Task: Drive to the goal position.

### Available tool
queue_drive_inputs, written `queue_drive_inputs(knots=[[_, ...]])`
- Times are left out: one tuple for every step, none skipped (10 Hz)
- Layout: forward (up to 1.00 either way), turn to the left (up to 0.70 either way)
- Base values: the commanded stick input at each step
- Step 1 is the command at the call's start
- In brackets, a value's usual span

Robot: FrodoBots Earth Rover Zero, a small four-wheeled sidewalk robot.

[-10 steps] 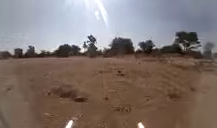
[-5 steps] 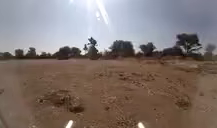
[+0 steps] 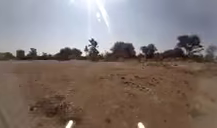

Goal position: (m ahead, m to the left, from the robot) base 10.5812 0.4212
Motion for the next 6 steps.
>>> queue_drive_inputs(knots=[[0.5,0.0],[0.5,0.0],[0.5,0.0],[0.5,0.0],[0.5,0.0],[0.5,0.0]])
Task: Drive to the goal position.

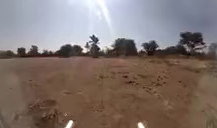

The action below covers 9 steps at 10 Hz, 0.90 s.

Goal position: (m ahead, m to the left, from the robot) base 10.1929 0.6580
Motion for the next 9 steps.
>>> queue_drive_inputs(knots=[[0.5,0.0],[0.5,0.0],[0.5,0.0],[0.5,0.0],[0.5,0.0],[0.5,0.0],[0.5,0.0],[0.5,0.0],[0.5,0.0]])
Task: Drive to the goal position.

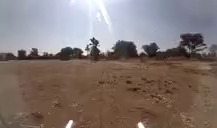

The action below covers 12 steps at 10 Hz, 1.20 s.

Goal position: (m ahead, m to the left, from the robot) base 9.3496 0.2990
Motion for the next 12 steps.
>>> queue_drive_inputs(knots=[[0.5,0.0],[0.5,0.0],[0.5,0.0],[0.5,0.0],[0.5,0.0],[0.5,0.0],[0.5,0.0],[0.5,0.0],[0.5,0.0],[0.5,0.0],[0.5,0.0],[0.5,0.0]])
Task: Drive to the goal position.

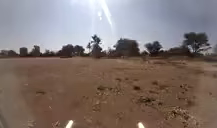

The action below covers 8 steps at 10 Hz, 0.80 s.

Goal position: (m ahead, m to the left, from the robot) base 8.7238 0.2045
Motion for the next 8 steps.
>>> queue_drive_inputs(knots=[[0.5,0.0],[0.5,0.0],[0.5,0.0],[0.5,0.0],[0.5,0.0],[0.5,0.0],[0.5,0.0],[0.5,0.0]])
